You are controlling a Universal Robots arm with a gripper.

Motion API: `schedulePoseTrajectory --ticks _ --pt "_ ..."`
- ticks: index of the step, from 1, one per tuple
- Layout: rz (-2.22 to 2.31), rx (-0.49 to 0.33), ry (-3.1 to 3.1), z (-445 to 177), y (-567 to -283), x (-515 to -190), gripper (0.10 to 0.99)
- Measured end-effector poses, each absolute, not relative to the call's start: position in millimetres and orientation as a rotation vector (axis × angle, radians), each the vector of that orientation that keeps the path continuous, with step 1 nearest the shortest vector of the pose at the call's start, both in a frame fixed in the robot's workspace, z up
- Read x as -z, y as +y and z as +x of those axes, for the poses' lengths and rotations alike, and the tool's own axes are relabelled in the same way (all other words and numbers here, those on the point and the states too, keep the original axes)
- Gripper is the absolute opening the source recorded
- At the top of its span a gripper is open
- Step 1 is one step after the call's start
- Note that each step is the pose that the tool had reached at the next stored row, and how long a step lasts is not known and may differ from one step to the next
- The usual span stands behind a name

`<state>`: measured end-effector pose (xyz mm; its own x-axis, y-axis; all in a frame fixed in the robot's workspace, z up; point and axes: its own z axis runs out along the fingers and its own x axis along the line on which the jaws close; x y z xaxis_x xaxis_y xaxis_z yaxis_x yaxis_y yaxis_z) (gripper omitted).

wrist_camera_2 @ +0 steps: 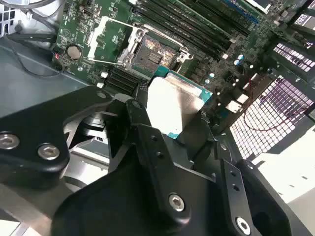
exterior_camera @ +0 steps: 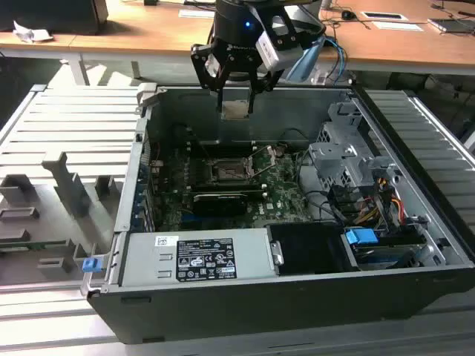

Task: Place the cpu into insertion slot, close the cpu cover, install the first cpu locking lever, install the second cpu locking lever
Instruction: 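Place the cpu into insertion slot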

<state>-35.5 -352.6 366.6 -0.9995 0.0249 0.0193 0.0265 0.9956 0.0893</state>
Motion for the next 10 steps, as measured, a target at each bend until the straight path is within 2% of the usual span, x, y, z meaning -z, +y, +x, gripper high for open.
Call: schedulePoseTrajectory --ticks 10 --pt "-0.145 0.140 -3.119 -35.5 -352.6 -364.6 0.529"
